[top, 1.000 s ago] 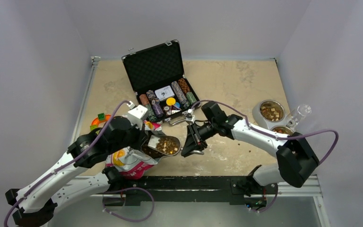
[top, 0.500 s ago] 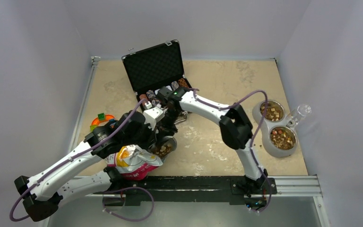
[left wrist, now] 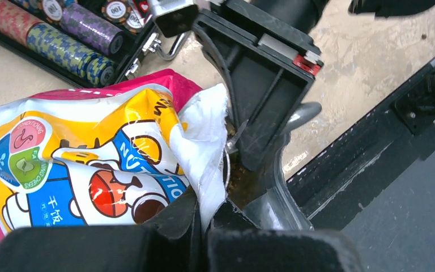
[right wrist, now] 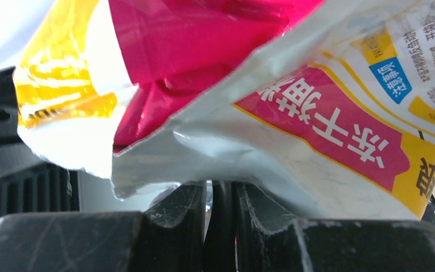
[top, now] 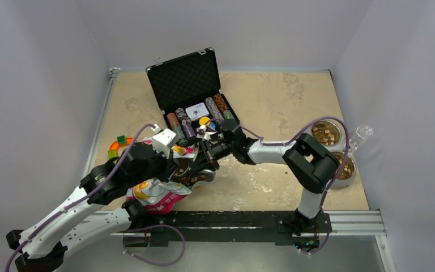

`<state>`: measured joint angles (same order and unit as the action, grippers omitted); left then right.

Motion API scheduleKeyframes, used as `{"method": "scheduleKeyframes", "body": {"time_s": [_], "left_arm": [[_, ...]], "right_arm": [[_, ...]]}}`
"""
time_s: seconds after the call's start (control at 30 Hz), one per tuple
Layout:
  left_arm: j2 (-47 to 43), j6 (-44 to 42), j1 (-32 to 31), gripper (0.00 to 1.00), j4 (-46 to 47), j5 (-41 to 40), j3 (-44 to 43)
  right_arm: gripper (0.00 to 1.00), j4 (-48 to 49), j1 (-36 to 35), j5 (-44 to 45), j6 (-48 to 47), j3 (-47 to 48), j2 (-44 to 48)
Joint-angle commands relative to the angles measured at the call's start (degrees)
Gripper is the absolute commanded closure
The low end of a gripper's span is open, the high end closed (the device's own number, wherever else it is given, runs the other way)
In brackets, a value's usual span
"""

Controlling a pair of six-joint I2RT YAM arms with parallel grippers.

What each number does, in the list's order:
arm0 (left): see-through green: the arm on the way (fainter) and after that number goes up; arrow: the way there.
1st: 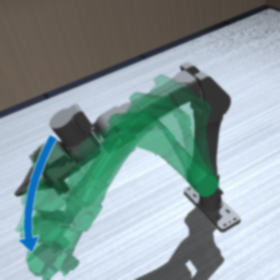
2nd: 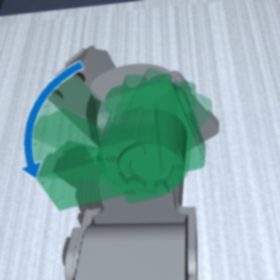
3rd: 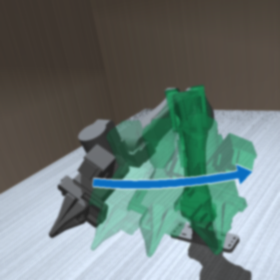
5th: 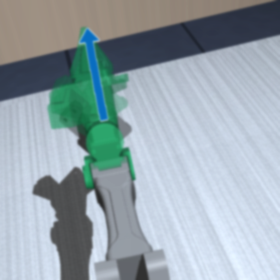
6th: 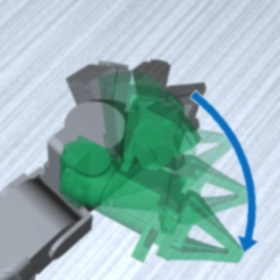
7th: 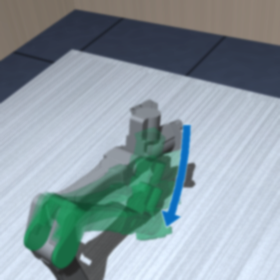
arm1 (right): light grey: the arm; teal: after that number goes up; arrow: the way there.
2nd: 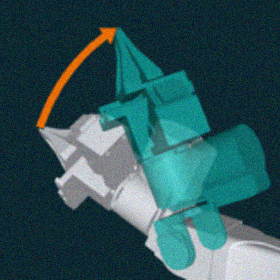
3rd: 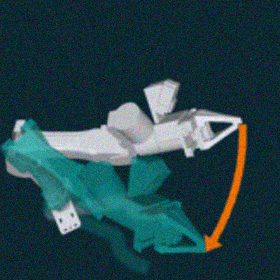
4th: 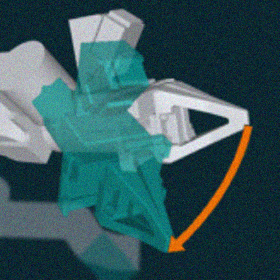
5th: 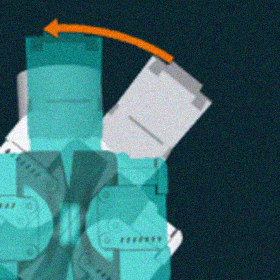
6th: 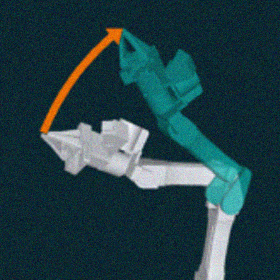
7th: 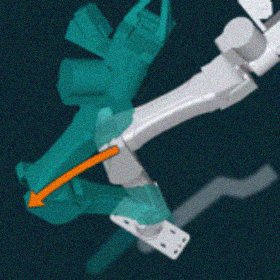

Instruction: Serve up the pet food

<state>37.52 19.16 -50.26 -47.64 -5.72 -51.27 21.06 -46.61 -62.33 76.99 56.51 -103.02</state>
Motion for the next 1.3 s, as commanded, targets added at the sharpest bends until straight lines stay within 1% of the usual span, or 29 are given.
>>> {"method": "scheduleKeyframes", "body": {"time_s": [0.0, 0.07, 0.1, 0.17, 0.27, 0.3, 0.37, 0.4, 0.47, 0.53, 0.57, 0.63, 0.7, 0.73, 0.87, 0.9, 0.97, 1.0, 1.03, 1.07, 1.1, 1.2, 1.27], "left_arm": [[-3.25, 3.11, -1.07, 1.00, 6.25, -4.86, -1.59], [-4.05, 2.97, -1.07, 1.00, 5.16, -7.20, -2.67], [-4.37, 2.72, -1.13, 1.00, 4.67, -7.95, -3.27], [-5.00, 2.15, -1.07, 1.00, 3.59, -9.09, -4.70], [-5.74, 1.89, -1.10, 1.00, 1.82, -10.42, -6.01], [-6.22, 2.04, -1.07, 1.00, 1.50, -10.90, -5.90], [-6.82, 2.43, -1.07, 1.00, 0.82, -11.43, -5.70], [-6.98, 2.69, -1.07, 1.00, 0.51, -11.70, -5.73], [-7.18, 3.03, -1.08, 1.00, -0.21, -11.86, -5.99], [-7.14, 3.08, -1.08, 1.00, -0.73, -12.07, -6.35], [-7.11, 3.08, -1.08, 1.00, -0.66, -12.19, -6.40], [-6.90, 2.91, -1.08, 1.00, -0.06, -12.33, -6.26], [-6.28, 3.10, -1.09, 1.00, 0.78, -12.32, -6.05], [-5.84, 3.27, -1.09, 1.00, 1.00, -12.19, -6.28], [-4.16, 3.48, -1.07, 1.00, 0.87, -10.48, -7.34], [-4.20, 3.50, -1.07, 1.00, 0.66, -10.43, -7.31], [-4.65, 3.57, -1.07, 1.00, 1.02, -11.02, -6.34], [-4.79, 3.52, -1.07, 1.00, 1.20, -11.30, -6.01], [-4.82, 3.60, -1.08, 1.00, 1.23, -11.55, -6.19], [-4.64, 3.68, -1.07, 1.00, 1.15, -11.59, -6.48], [-4.38, 3.79, -1.07, 1.00, 0.95, -11.60, -6.81], [-3.13, 4.19, -1.07, 1.00, -0.53, -12.73, -7.36], [-2.22, 4.41, -1.07, 1.00, -1.33, -14.23, -7.28]], "right_arm": [[1.00, 55.58, 0.28, -3.45, 24.36, -6.81, 0.84], [1.00, 61.52, 0.30, -2.01, 27.27, -10.48, 0.94], [1.00, 62.16, 0.29, -2.31, 27.21, -12.35, 1.68], [1.00, 57.43, 0.28, -2.91, 22.82, -15.48, 4.29], [1.00, 39.71, 0.12, -3.14, 10.65, -14.02, 7.01], [1.00, 37.40, 0.12, -3.20, 8.78, -12.90, 7.14], [1.00, 37.82, 0.40, -3.47, 8.31, -12.64, 7.35], [1.00, 38.98, 0.72, -3.23, 8.73, -14.12, 8.07], [1.00, 40.64, 1.18, -2.33, 8.69, -21.30, 11.92], [1.00, 35.80, 1.33, -1.26, 4.58, -25.60, 15.59], [1.00, 31.38, 1.27, 0.01, 1.98, -25.75, 16.63], [1.00, 25.57, 0.88, 0.90, -1.87, -22.14, 15.65], [1.00, 24.05, 0.71, 0.04, -2.44, -18.05, 13.67], [1.00, 22.08, 0.77, -0.19, -3.46, -17.85, 14.27], [1.00, 11.10, 1.45, 3.53, -10.52, -23.77, 22.34], [1.00, 10.69, 1.79, 4.60, -10.72, -22.50, 21.83], [1.00, 10.82, 1.93, 3.66, -8.49, -15.20, 16.68], [1.00, 9.30, 1.31, 3.39, -8.06, -11.82, 14.75], [1.00, 5.89, 0.65, 3.70, -9.50, -10.15, 15.34], [1.00, 3.41, 0.49, 4.32, -10.69, -10.69, 17.12], [1.00, 2.98, 0.80, 4.39, -10.81, -12.71, 19.00], [1.00, 5.02, 3.29, 3.54, -9.44, -19.40, 24.41], [1.00, 3.81, 4.26, 3.49, -9.80, -21.92, 27.34]]}}
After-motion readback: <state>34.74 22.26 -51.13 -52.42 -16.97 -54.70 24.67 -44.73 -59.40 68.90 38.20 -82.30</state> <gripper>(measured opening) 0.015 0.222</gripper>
